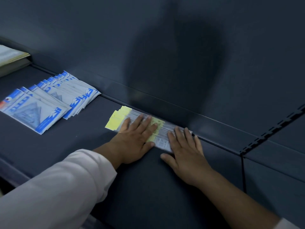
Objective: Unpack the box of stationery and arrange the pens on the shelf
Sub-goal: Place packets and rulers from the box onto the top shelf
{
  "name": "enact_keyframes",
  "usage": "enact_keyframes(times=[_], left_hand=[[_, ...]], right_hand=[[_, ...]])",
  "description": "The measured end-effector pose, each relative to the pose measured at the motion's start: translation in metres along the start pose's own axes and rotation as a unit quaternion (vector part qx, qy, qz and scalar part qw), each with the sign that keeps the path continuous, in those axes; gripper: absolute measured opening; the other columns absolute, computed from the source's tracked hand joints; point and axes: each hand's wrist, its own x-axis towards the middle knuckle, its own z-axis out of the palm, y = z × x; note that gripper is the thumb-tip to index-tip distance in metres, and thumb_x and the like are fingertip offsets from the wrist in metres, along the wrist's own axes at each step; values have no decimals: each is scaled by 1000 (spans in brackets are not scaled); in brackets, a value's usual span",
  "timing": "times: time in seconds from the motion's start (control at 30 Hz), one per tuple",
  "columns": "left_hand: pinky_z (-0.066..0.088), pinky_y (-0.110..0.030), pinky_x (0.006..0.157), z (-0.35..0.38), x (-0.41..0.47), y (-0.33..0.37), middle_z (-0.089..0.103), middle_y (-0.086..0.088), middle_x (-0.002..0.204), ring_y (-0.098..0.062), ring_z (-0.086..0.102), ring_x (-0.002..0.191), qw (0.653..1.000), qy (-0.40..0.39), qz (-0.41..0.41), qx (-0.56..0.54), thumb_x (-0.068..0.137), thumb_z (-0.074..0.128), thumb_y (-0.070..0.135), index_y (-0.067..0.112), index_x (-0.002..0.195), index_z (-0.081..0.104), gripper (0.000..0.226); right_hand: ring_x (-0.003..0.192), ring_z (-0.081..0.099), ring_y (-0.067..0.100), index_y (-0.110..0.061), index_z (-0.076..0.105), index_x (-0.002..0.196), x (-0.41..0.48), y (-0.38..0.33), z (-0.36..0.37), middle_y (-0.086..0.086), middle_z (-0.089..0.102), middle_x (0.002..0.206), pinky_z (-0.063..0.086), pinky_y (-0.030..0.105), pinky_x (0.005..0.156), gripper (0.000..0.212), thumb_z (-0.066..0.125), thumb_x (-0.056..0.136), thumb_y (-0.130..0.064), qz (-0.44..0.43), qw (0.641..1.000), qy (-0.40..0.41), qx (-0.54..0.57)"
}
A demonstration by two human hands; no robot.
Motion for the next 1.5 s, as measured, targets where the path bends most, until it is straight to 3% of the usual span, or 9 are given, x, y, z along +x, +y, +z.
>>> enact_keyframes(times=[0.17,0.37,0.67,0.8,0.9,1.0,1.1,1.27,1.5], left_hand=[[-13,-48,115,-4,-15,-4,-23,2,156,-18,-23,143,1000,14,-10,9,68,-17,65,26,148,-16,89],[-6,-43,115,-17,-59,-36,-16,-1,158,-20,-15,145,995,56,-74,27,65,-15,62,21,150,-11,94],[18,-43,113,-26,-188,-100,29,-10,154,-29,25,142,982,118,-150,-15,79,11,63,16,146,33,84],[40,-50,99,-19,-254,-135,55,-17,132,-35,55,119,974,113,-198,7,84,29,55,9,129,56,70],[47,-47,89,-12,-308,-157,63,-16,120,-32,64,105,967,88,-241,9,84,33,52,10,121,62,63],[48,-43,87,1,-362,-175,63,-14,120,-31,64,103,956,63,-286,-15,84,31,52,11,122,60,63],[43,-44,92,20,-413,-188,57,-13,130,-33,59,112,933,58,-349,-61,82,24,56,13,128,55,71],[28,-37,106,60,-481,-203,30,-5,152,-26,34,136,900,27,-427,-80,96,33,51,22,146,30,58],[29,-34,106,119,-525,-212,31,-5,151,-25,33,135,863,-31,-484,-142,96,39,43,21,145,30,54]], right_hand=[[140,-32,16,-33,-11,150,-5,-13,-14,-10,-26,156,-23,45,112,74,12,89,-68,25,1000,17,-3],[144,-22,16,-29,-1,152,-6,-49,-26,-8,-15,159,-16,45,115,67,19,95,-59,11,999,48,-4],[147,-1,18,-25,11,152,-8,-173,-21,-3,8,160,-1,44,118,61,28,99,-50,-111,992,57,-21],[147,2,16,-24,12,152,-11,-243,-9,-3,9,160,1,43,119,60,31,99,-46,-192,980,50,-27],[146,7,17,-23,16,151,-15,-290,4,-1,12,159,4,40,118,59,34,99,-43,-244,968,45,-30],[140,30,26,-14,35,145,-25,-339,22,9,33,152,20,44,114,59,39,92,-40,-300,953,44,-19],[116,57,35,-5,58,125,-28,-380,49,17,58,129,43,49,97,54,58,79,-32,-342,939,42,3],[142,24,23,-15,33,147,-38,-433,91,6,28,154,20,39,117,58,51,95,-34,-372,927,-34,37],[136,31,24,-15,34,146,-32,-475,156,6,33,151,28,34,112,54,48,96,-31,-360,923,-135,22]])
